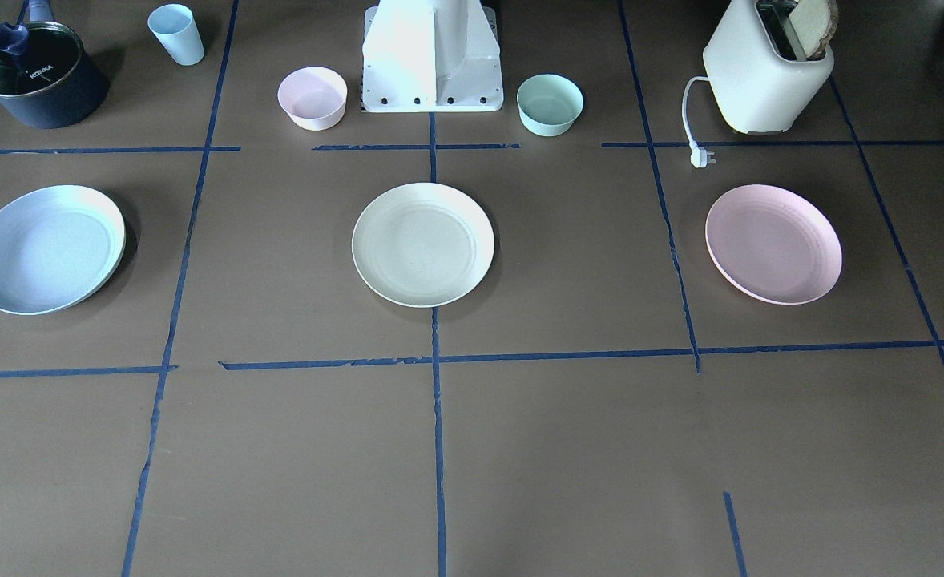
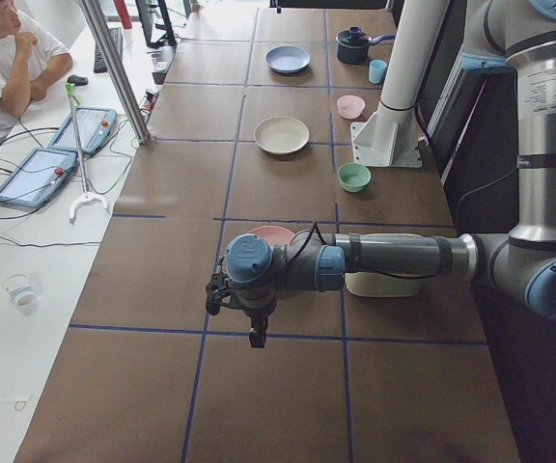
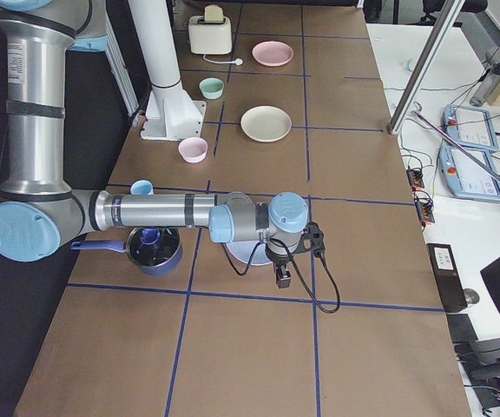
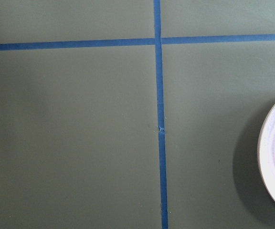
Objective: Stack three plates with pink and blue
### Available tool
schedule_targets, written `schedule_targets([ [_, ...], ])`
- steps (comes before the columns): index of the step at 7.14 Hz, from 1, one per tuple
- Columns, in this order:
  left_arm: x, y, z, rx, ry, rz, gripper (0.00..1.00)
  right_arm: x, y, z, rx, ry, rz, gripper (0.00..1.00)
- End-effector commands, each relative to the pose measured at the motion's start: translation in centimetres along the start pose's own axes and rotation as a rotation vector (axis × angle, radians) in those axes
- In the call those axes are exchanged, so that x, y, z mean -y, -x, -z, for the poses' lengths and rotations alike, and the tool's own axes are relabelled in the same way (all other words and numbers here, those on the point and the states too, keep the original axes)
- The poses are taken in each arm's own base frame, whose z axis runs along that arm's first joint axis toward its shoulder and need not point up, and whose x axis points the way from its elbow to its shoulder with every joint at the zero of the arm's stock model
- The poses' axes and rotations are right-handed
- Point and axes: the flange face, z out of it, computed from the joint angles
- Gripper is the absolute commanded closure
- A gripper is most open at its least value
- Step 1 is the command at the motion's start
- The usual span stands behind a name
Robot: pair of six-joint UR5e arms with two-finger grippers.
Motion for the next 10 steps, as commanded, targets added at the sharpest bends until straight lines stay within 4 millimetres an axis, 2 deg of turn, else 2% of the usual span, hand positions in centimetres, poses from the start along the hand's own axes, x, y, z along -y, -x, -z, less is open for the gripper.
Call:
schedule_targets([
  [1,-1.5,0.8,-1.9,-0.055,0.024,0.011,0.00,0.1,0.1,0.1,0.001,-0.004,0.003,0.00],
  [2,-0.3,-1.4,-3.1,-0.072,-0.012,-0.093,0.00,0.2,0.2,0.2,0.001,-0.005,0.004,0.00],
  [3,0.2,-3.9,-6.0,-0.083,0.023,-0.066,0.00,0.2,0.2,0.2,0.001,-0.004,-0.002,0.00],
  [4,0.7,-7.4,-8.4,-0.087,0.029,-0.024,0.00,0.3,0.3,0.3,0.004,-0.006,-0.008,0.00],
  [5,0.8,-9.0,-11.2,-0.105,0.030,0.007,0.00,0.2,0.2,0.1,0.004,-0.003,-0.010,0.00],
  [6,2.1,-10.1,-13.8,-0.116,0.003,0.063,0.00,0.2,0.2,-0.1,0.005,0.001,-0.011,0.00],
  [7,2.8,-12.3,-15.7,-0.114,-0.004,0.113,0.00,0.2,0.1,-0.1,0.007,0.002,-0.012,0.00],
  [8,3.2,-13.6,-17.2,-0.100,0.008,0.120,0.00,0.2,0.1,-0.2,0.007,0.003,-0.013,0.00],
  [9,3.6,-14.5,-17.7,-0.104,0.015,0.105,0.00,0.2,0.0,-0.2,0.007,0.004,-0.014,0.00],
  [10,3.4,-15.0,-18.3,-0.102,0.028,0.100,0.11,0.2,0.0,-0.2,0.007,0.004,-0.014,0.00],
])
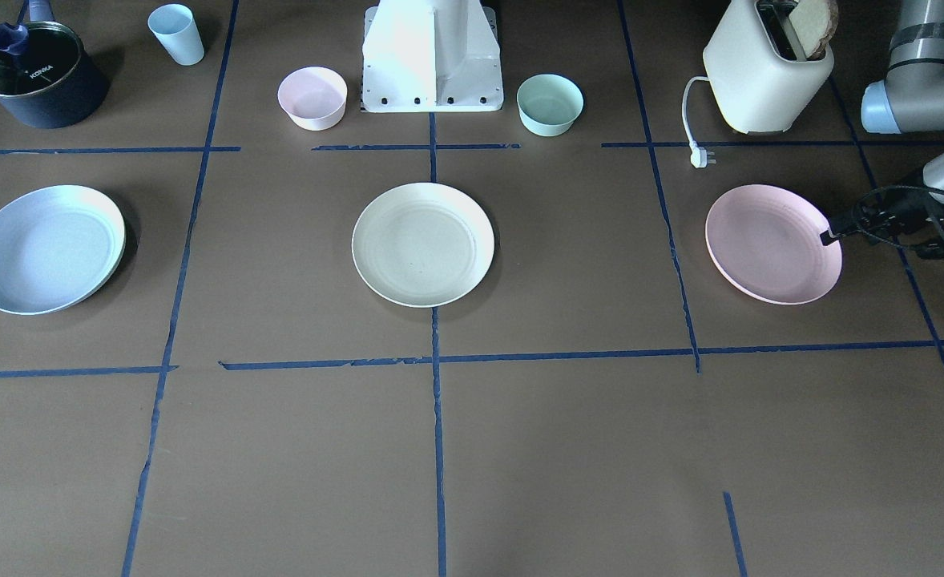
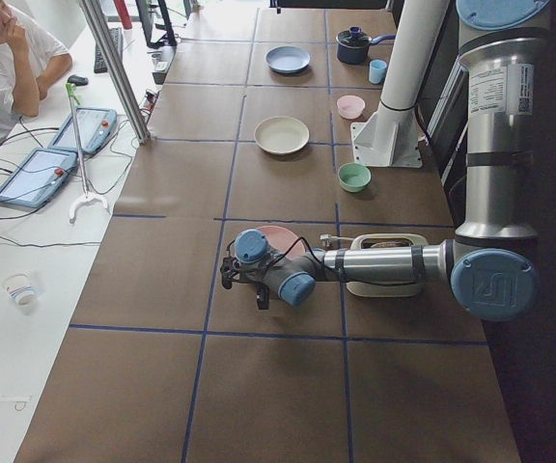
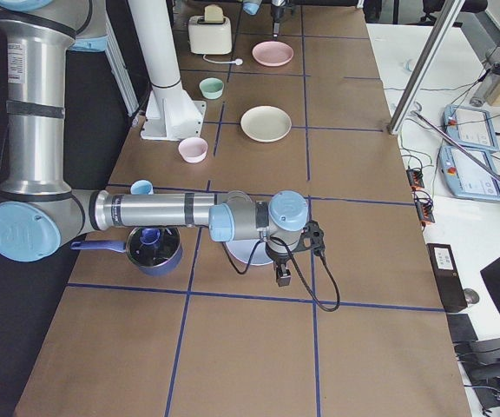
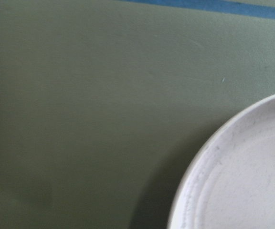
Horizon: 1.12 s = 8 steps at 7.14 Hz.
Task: Stack three plates with pink and blue
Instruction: 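Grasp the rim of the pink plate with the left gripper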
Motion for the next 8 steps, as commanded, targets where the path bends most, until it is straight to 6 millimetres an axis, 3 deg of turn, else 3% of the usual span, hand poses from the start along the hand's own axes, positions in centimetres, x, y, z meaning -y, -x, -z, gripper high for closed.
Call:
schedule_targets([
  [1,-0.1,-0.9,-1.0,0.000,0.014,-0.005,0.68,0.0,0.0,0.0,0.002,0.000,0.000,0.00],
  [2,0.1,-1.3,-0.9,-0.006,0.013,-0.012,0.96,0.0,0.1,0.0,0.003,-0.001,-0.001,0.00],
  [4,1.4,-3.7,-0.2,-0.034,-0.003,-0.040,1.00,0.1,0.5,0.0,0.038,-0.004,0.000,0.00],
  [5,3.7,-8.3,1.0,-0.091,-0.016,-0.047,1.00,0.1,0.6,0.0,0.060,-0.005,-0.002,0.00],
  [6,6.2,-14.9,3.0,-0.192,0.005,-0.028,1.00,0.2,0.6,0.0,0.057,-0.006,0.001,0.00],
  [7,7.4,-21.3,5.7,-0.279,0.028,-0.024,1.00,0.2,0.6,0.0,0.057,-0.006,0.003,0.00],
  [8,5.5,-28.5,6.5,-0.336,0.062,-0.053,1.00,0.2,0.6,0.0,0.057,-0.006,0.001,0.00],
])
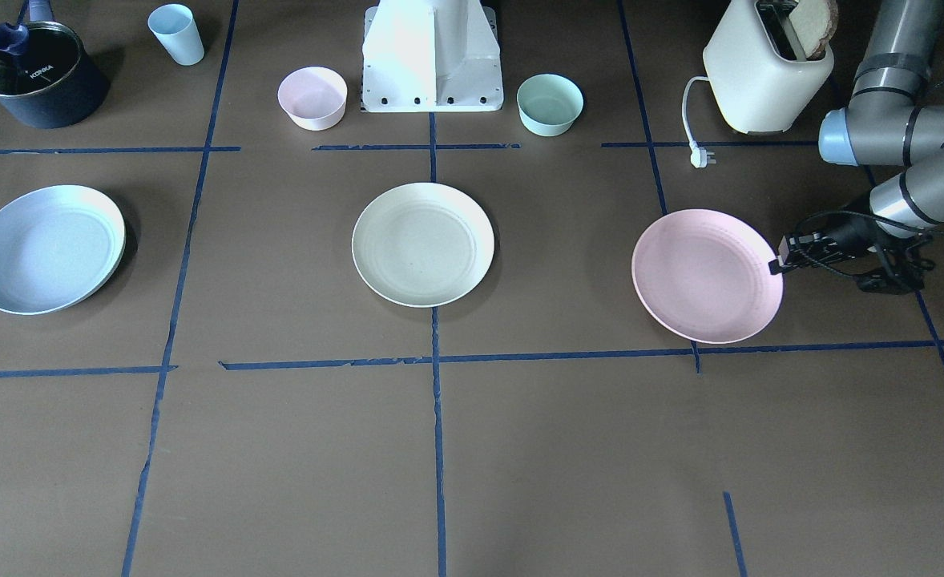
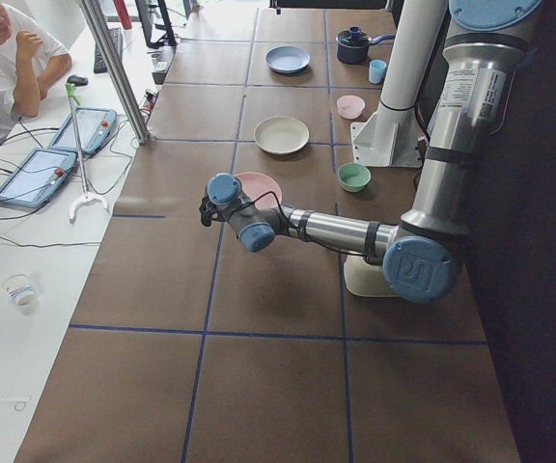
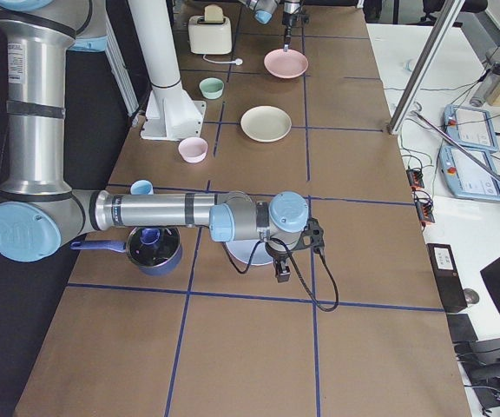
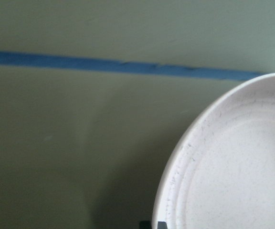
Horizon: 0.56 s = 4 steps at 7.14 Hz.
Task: Stack three plates with pink and blue
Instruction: 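Carry the pink plate with the left gripper onto the cream plate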
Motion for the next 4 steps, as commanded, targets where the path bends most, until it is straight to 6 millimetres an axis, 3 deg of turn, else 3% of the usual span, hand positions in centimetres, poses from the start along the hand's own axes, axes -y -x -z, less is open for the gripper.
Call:
schedule_targets([
  [1,-5.0,-15.5,-3.7,-0.118,0.115,-0.010,1.00,0.0,0.0,0.0,0.002,0.000,0.000,0.00],
  [2,-8.0,-22.4,-7.2,-0.133,0.086,-0.010,1.00,0.0,0.1,0.0,0.002,-0.001,0.002,0.00],
  [3,-12.1,-29.3,-13.4,-0.133,0.050,-0.019,1.00,0.0,0.0,0.0,-0.001,0.000,0.003,0.00],
  [4,-14.0,-30.6,-16.9,-0.107,-0.010,-0.028,1.00,0.0,0.1,-0.2,-0.002,0.003,0.007,0.00],
])
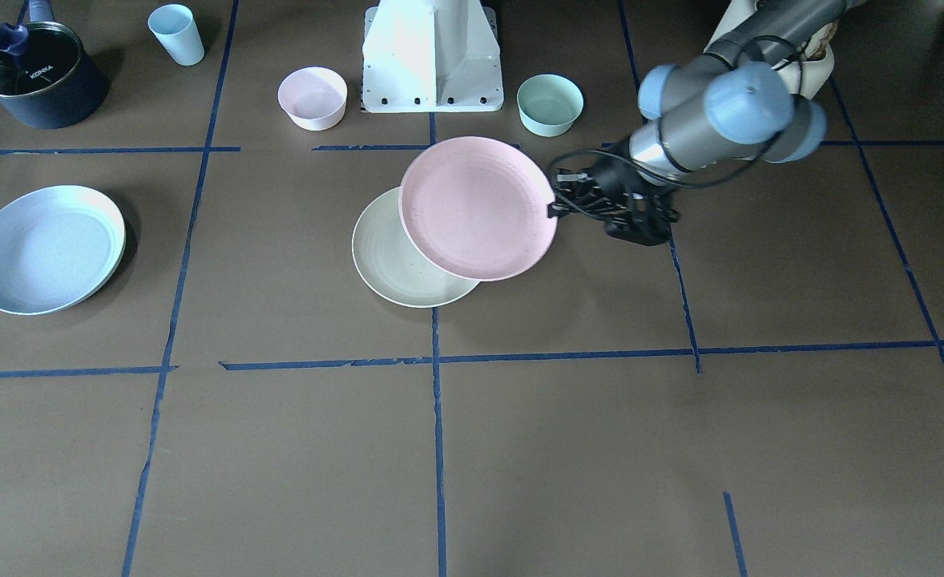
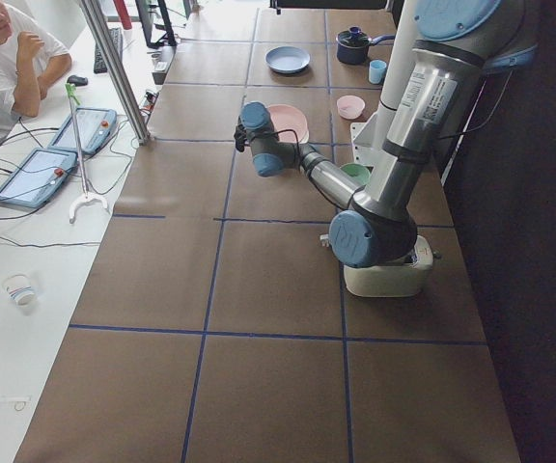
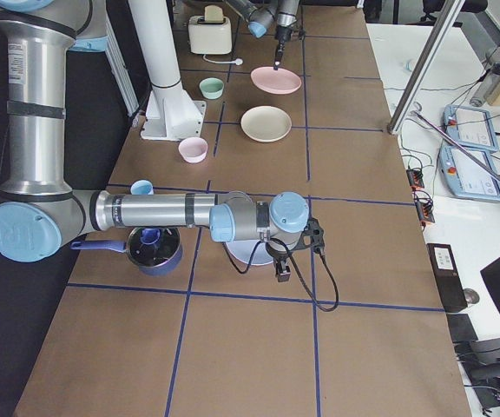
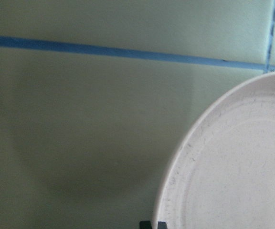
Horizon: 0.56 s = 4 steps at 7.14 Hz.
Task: Stack three plates with pink and blue
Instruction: 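Carry the pink plate with the left gripper onto the cream plate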
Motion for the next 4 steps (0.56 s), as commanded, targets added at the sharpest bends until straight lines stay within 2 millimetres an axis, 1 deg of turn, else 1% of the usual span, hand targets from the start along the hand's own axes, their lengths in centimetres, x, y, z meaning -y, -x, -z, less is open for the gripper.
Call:
schedule_targets([
  [1,-3.4,-3.2,-6.2,0.024,-0.068,-0.011,1.00,0.0,0.1,-0.1,0.000,0.003,0.000,0.00],
  [3,-2.9,-2.7,-6.1,0.032,-0.079,-0.005,1.00,0.1,0.2,0.0,-0.002,0.000,0.005,0.00],
  [4,-1.7,-2.6,-5.5,0.037,-0.137,-0.004,1.00,0.1,0.2,0.0,-0.002,-0.001,0.007,0.00],
])
